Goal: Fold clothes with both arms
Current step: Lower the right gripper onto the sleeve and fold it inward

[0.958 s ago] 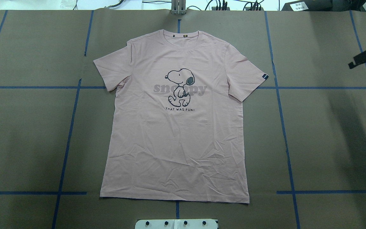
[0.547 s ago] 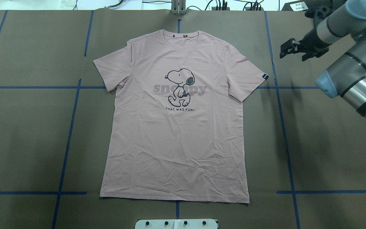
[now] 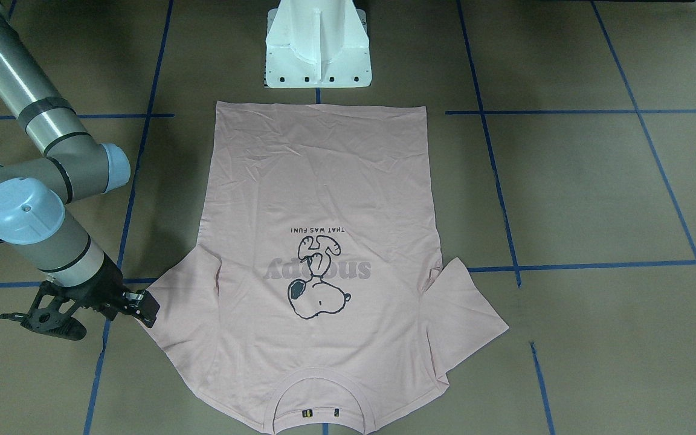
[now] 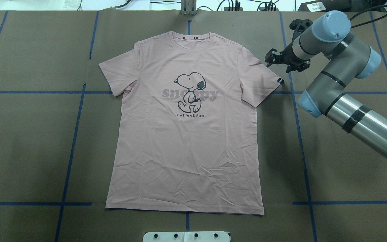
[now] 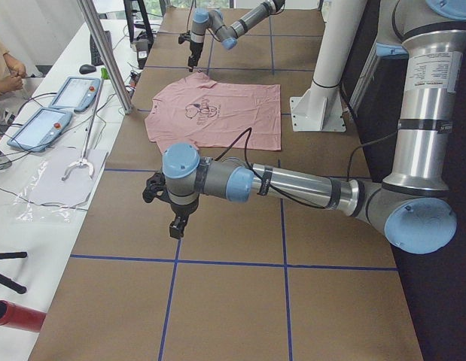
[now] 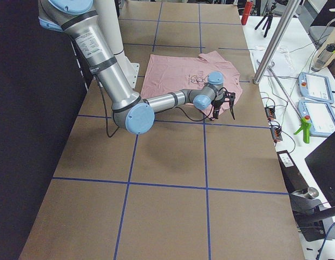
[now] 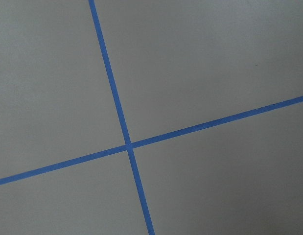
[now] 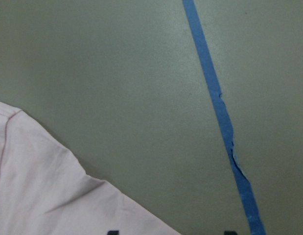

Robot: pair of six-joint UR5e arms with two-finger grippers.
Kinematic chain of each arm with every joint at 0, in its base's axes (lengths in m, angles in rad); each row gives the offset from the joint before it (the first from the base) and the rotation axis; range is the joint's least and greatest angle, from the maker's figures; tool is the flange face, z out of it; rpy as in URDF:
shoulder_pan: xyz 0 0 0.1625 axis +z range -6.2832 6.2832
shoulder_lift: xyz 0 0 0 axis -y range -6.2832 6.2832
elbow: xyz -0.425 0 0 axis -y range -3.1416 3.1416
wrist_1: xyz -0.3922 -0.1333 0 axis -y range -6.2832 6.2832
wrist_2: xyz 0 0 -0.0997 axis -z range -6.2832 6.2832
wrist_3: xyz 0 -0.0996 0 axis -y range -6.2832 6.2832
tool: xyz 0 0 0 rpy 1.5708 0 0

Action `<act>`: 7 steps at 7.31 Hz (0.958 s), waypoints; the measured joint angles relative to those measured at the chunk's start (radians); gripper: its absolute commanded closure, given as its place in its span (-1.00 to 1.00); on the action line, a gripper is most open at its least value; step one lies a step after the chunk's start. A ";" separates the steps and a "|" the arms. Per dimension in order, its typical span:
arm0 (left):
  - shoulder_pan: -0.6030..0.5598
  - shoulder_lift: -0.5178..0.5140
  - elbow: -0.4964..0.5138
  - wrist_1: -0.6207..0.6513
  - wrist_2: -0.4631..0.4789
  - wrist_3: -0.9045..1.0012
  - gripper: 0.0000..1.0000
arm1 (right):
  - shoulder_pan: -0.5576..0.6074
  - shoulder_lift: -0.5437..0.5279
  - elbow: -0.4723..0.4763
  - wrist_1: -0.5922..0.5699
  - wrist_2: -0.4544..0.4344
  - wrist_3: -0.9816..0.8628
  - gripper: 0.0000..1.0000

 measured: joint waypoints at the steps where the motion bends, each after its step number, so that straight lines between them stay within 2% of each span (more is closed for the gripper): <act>1: 0.000 0.000 -0.001 0.000 0.000 -0.001 -1.00 | -0.003 -0.004 -0.003 -0.001 -0.002 0.003 -0.47; 3: 0.000 0.001 0.001 0.000 -0.023 -0.002 -1.00 | -0.004 -0.011 -0.004 0.000 -0.002 0.006 -0.46; 4: 0.000 0.002 0.005 0.000 -0.046 -0.003 -1.00 | -0.005 -0.015 -0.004 0.000 -0.002 0.008 -0.40; 6: 0.000 0.002 0.006 0.001 -0.062 -0.004 -1.00 | -0.006 -0.023 -0.002 0.002 -0.002 0.012 -0.12; 7: 0.000 0.002 0.004 0.001 -0.064 -0.004 -1.00 | -0.007 -0.026 0.000 0.002 -0.002 0.021 -0.06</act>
